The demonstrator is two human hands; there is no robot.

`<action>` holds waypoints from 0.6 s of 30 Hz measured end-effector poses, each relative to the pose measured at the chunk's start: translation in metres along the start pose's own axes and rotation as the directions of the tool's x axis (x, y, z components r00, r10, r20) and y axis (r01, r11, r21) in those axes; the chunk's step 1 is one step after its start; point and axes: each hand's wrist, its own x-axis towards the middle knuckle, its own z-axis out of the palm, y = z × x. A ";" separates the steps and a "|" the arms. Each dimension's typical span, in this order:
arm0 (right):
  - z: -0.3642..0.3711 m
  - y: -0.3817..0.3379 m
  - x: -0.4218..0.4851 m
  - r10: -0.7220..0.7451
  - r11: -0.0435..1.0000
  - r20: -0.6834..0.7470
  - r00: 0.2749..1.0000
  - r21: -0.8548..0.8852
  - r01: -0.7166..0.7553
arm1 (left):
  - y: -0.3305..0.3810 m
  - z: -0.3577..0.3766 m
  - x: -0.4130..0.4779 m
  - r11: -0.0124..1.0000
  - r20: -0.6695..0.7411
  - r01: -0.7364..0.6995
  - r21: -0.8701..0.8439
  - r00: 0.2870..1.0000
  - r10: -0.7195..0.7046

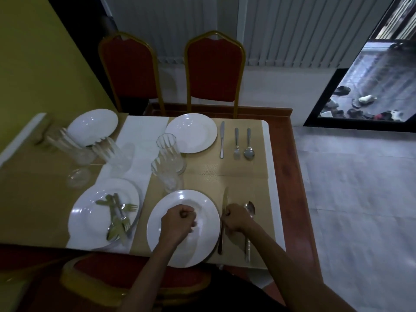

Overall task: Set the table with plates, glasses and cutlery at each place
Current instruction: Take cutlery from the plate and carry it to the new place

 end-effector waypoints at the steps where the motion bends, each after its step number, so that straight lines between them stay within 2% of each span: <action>1: 0.002 0.001 0.003 0.014 1.000 -0.011 1.000 -0.001 -0.014 | -0.005 -0.004 0.000 1.000 -0.002 0.016 -0.018 1.000 -0.016; 8: 0.006 0.006 0.014 0.093 0.995 -0.007 0.996 0.027 -0.092 | -0.024 -0.024 0.002 0.997 -0.007 0.057 -0.054 0.998 -0.057; 13: -0.007 -0.008 0.002 0.135 0.990 -0.112 0.985 0.054 -0.130 | -0.025 -0.046 0.006 0.993 -0.019 0.067 -0.098 0.997 -0.069; 16: -0.016 -0.026 -0.009 0.178 0.967 -0.211 0.961 0.219 -0.131 | -0.029 -0.066 0.012 0.989 -0.046 0.083 -0.126 0.995 -0.089; 18: -0.018 -0.045 -0.014 0.164 0.962 -0.262 0.951 0.255 -0.096 | -0.035 -0.082 0.019 0.987 -0.067 0.095 -0.132 0.992 -0.104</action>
